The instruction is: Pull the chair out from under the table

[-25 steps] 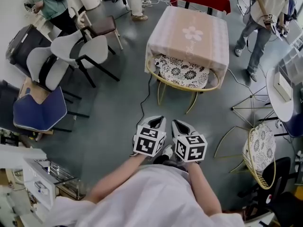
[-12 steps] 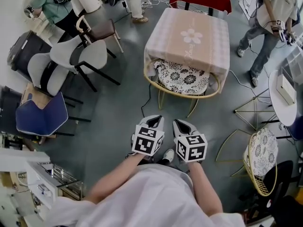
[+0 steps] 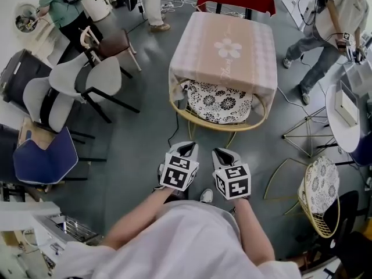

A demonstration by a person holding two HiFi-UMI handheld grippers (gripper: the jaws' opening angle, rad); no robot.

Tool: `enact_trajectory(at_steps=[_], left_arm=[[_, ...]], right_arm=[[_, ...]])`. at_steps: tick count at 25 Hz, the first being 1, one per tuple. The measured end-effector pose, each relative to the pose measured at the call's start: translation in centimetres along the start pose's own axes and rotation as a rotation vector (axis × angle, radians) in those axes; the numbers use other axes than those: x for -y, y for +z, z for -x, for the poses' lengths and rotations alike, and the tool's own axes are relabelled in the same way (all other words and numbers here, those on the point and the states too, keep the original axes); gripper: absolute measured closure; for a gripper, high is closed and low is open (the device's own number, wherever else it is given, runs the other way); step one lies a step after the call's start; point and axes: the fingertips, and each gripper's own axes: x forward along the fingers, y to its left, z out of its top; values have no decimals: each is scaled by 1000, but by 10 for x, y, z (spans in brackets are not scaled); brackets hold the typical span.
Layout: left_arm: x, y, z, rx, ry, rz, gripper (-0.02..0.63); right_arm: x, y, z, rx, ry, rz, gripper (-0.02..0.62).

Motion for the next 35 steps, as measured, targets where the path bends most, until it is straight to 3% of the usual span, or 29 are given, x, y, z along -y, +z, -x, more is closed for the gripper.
enact_trajectory(at_steps=[10,15,17,26,30,35], left_arm=[[-39,20,-44,-66,-131,-251,600],[-57,17,-57,-115,-192,-406,593],[-63,15,-61,-130,-218,-467,555],[-74,7,-78,-187,-343,-764,505],[-73,-2,-84,-212,-409,-905,483],[-75,-7,-98,-231,-433,-1086,460]], right_arm=[[32,21,-37,-92,-130,161,591],[38,28,-58,-153,-138,290,591],[37,30,-66,-185,-136,362,591],[35,19,-92,-324,-122,584,587],[38,14,-99,-388,-120,662,546],[50,3,-107,-486,-131,809,514]])
